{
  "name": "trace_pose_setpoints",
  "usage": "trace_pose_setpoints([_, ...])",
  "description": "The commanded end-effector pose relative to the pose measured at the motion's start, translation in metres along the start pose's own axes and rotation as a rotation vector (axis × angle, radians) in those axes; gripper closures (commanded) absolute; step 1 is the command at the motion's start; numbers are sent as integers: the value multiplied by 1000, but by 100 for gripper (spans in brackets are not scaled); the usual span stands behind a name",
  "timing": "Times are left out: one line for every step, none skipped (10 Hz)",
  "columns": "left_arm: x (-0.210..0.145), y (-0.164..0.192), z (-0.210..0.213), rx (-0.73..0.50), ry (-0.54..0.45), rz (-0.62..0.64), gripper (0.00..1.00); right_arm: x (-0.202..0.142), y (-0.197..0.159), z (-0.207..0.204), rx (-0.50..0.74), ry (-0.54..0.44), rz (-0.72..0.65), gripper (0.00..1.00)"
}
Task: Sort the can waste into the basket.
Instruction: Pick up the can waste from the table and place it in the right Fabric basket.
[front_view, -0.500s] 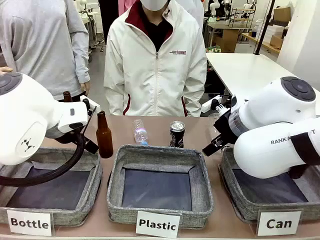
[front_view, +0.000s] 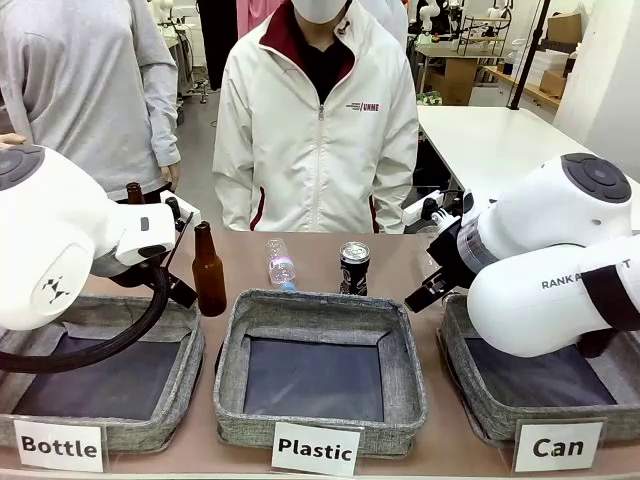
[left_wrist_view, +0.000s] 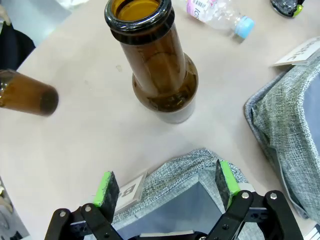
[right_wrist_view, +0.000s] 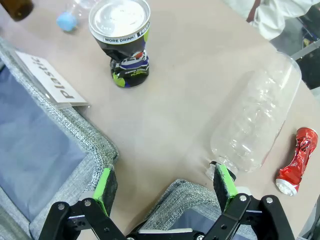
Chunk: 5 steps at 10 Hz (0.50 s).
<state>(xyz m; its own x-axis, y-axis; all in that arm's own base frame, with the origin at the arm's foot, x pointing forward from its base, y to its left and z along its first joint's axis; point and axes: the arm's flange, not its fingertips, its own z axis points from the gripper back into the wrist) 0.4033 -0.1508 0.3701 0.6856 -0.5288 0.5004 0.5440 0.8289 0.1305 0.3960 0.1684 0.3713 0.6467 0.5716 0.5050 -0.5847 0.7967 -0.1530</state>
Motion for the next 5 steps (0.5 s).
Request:
trace_pose_setpoints([0,0,0,0,0,0,0,0,0,0,0,0,-1,0])
trace_pose_setpoints([0,0,0,0,0,0,0,0,0,0,0,0,-1,0])
trace_pose_setpoints([0,0,0,0,0,0,0,0,0,0,0,0,-1,0])
trace_pose_setpoints([0,0,0,0,0,0,0,0,0,0,0,0,-1,0])
trace_pose_setpoints([0,0,0,0,0,0,0,0,0,0,0,0,-1,0])
